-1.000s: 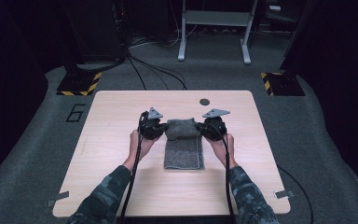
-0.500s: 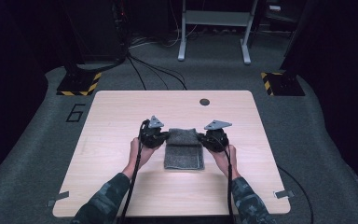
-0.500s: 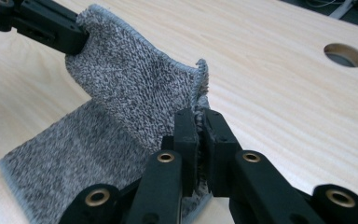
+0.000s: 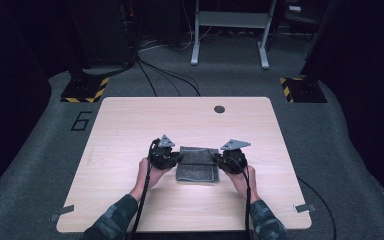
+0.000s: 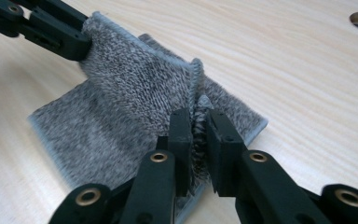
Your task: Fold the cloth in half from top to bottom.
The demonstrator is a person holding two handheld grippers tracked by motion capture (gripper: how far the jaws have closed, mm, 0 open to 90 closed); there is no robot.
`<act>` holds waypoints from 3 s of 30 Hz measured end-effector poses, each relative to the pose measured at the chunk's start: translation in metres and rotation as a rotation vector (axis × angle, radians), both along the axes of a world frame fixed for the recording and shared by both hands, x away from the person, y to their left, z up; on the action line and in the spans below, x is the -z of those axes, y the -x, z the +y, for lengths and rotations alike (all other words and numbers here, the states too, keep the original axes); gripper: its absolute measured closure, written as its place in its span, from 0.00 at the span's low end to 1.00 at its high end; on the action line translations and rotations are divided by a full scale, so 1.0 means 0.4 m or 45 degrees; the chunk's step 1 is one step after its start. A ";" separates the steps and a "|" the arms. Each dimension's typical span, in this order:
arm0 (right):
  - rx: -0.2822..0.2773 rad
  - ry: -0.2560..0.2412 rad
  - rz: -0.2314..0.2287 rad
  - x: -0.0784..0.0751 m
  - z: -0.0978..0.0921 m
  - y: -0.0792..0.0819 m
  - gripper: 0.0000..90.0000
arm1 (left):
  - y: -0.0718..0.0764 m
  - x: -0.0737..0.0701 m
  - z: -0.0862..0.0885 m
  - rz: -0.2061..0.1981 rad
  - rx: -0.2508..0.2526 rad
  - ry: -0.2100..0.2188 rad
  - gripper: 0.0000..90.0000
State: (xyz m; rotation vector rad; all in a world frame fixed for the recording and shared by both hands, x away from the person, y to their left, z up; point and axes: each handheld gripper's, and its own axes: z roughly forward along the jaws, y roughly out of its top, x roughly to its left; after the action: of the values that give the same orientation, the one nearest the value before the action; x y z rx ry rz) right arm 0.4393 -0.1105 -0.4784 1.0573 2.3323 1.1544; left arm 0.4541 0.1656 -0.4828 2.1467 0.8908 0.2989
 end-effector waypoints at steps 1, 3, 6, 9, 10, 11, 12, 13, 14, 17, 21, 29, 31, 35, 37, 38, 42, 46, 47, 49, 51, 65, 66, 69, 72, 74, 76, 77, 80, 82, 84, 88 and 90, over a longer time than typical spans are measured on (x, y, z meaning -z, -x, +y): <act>-0.009 -0.004 0.013 0.001 -0.003 0.005 0.79 | 0.000 0.000 0.000 0.000 0.000 0.000 0.73; -0.024 -0.017 0.013 0.002 -0.011 0.021 0.74 | 0.014 0.007 0.013 0.044 -0.013 0.003 0.61; -0.047 -0.051 0.025 -0.001 -0.031 0.042 0.62 | 0.035 0.005 0.031 0.073 -0.018 0.017 0.47; -0.052 -0.098 0.021 -0.009 -0.052 0.054 0.53 | 0.053 -0.005 0.052 0.071 -0.029 0.037 0.41; -0.047 -0.117 0.021 -0.014 -0.059 0.058 0.50 | 0.057 -0.010 0.059 0.064 -0.031 0.046 0.40; -0.050 -0.129 0.015 -0.017 -0.065 0.059 0.45 | 0.061 -0.016 0.065 0.067 -0.040 0.066 0.38; -0.046 -0.135 0.017 -0.019 -0.070 0.058 0.43 | 0.064 -0.021 0.070 0.054 -0.042 0.067 0.37; -0.037 -0.144 0.021 -0.021 -0.073 0.057 0.40 | 0.065 -0.025 0.073 0.044 -0.057 0.080 0.36; -0.037 -0.144 0.021 -0.021 -0.073 0.057 0.40 | 0.065 -0.025 0.073 0.044 -0.057 0.080 0.35; 0.002 -0.131 0.031 -0.024 -0.070 0.043 0.30 | 0.056 -0.030 0.071 0.038 -0.084 0.082 0.32; 0.064 -0.071 0.096 -0.010 -0.036 0.015 0.18 | 0.034 -0.030 0.028 0.025 -0.108 0.054 0.26; 0.093 0.116 0.130 0.027 0.031 0.015 0.15 | 0.018 0.016 -0.020 0.060 -0.124 -0.072 0.20; 0.090 0.135 0.125 0.032 0.032 0.017 0.15 | 0.021 0.024 -0.018 0.063 -0.127 -0.089 0.19; 0.095 0.178 0.159 0.065 0.030 0.023 0.15 | 0.044 0.054 -0.011 0.072 -0.132 -0.141 0.20; 0.084 0.189 0.159 0.076 0.027 0.022 0.15 | 0.051 0.064 -0.012 0.077 -0.132 -0.149 0.20; 0.087 0.193 0.168 0.080 0.028 0.024 0.15 | 0.054 0.067 -0.014 0.069 -0.133 -0.157 0.20; 0.054 0.190 0.157 0.093 0.024 0.025 0.15 | 0.064 0.077 -0.014 0.043 -0.136 -0.168 0.20; 0.040 0.168 0.152 0.101 0.018 0.022 0.14 | 0.069 0.084 -0.009 0.032 -0.150 -0.163 0.19; 0.022 0.160 0.141 0.106 0.012 0.019 0.13 | 0.074 0.087 -0.006 0.037 -0.173 -0.146 0.20; 0.011 0.155 0.135 0.108 0.010 0.016 0.12 | 0.081 0.090 -0.008 0.025 -0.198 -0.135 0.20; -0.002 0.156 0.131 0.109 0.008 0.013 0.10 | 0.083 0.090 -0.007 0.033 -0.203 -0.137 0.20; 0.002 0.027 0.127 0.066 -0.051 0.027 0.00 | 0.114 0.030 0.064 -0.055 -0.283 -0.067 0.10; 0.002 0.027 0.127 0.066 -0.051 0.027 0.00 | 0.114 0.030 0.064 -0.055 -0.283 -0.067 0.10; 0.040 -0.003 0.108 0.042 -0.086 0.043 0.00 | 0.134 0.016 0.098 -0.058 -0.311 -0.033 0.08; 0.078 -0.021 0.097 0.031 -0.121 0.061 0.00 | 0.153 0.011 0.130 -0.076 -0.351 -0.029 0.07; 0.103 -0.018 0.082 0.029 -0.142 0.075 0.00 | 0.159 0.011 0.143 -0.079 -0.355 -0.032 0.07; 0.117 -0.016 0.081 0.030 -0.153 0.083 0.00 | 0.173 0.012 0.169 -0.077 -0.369 -0.053 0.08; 0.149 -0.006 0.080 0.034 -0.175 0.097 0.00 | 0.184 0.021 0.195 -0.066 -0.393 -0.065 0.08; 0.178 0.007 0.078 0.041 -0.200 0.111 0.00 | 0.196 0.033 0.222 -0.059 -0.429 -0.078 0.08; 0.226 0.025 0.083 0.058 -0.242 0.129 0.00 | 0.212 0.053 0.262 -0.043 -0.496 -0.081 0.08; 0.266 0.028 0.099 0.072 -0.272 0.139 0.00 | 0.223 0.068 0.289 -0.030 -0.531 -0.083 0.07; 0.324 0.046 0.109 0.092 -0.314 0.151 0.00 | 0.236 0.086 0.326 -0.019 -0.583 -0.085 0.07; 0.362 0.068 0.115 0.105 -0.337 0.157 0.00 | 0.241 0.095 0.347 -0.007 -0.614 -0.088 0.06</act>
State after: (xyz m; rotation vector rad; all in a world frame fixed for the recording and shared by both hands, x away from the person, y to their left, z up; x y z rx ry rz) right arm 0.3763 -0.2453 -0.5205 1.3931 2.1740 0.9503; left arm 0.3577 0.3045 -0.5208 1.9666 1.4089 0.5811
